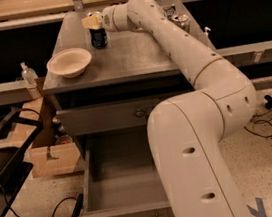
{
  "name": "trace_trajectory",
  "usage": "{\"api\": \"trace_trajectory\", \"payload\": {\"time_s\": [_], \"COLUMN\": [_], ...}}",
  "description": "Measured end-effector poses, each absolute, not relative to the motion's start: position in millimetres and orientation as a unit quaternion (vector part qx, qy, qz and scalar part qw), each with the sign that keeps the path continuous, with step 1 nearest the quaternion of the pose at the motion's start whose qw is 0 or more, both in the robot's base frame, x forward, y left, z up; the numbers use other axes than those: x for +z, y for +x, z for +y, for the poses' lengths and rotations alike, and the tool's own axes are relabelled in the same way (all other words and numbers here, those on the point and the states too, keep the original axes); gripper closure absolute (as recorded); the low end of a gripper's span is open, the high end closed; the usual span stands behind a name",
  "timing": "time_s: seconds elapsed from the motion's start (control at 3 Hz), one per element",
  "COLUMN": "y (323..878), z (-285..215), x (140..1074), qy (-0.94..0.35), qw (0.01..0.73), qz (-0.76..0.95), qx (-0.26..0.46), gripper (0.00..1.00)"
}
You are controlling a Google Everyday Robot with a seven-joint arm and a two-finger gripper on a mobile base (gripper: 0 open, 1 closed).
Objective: Pick pepsi can from middle drawer and place on counter
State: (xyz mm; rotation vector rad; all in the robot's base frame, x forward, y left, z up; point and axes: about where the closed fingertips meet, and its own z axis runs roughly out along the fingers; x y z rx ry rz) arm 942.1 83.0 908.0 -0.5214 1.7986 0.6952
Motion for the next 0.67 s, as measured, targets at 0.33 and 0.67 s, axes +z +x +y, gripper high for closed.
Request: {"api": "trace_trajectory", "payload": {"time_s": [0.33, 0.67], "y": [942.1, 942.1], "z": [85.7, 85.7], "x": [906.1, 906.0], "qy": [-0.22, -0.22], "qw": [0.54, 0.54], "qz": [0.757, 0.757], "qx": [0.294, 0.294], "gripper": [0.0, 0.0]}}
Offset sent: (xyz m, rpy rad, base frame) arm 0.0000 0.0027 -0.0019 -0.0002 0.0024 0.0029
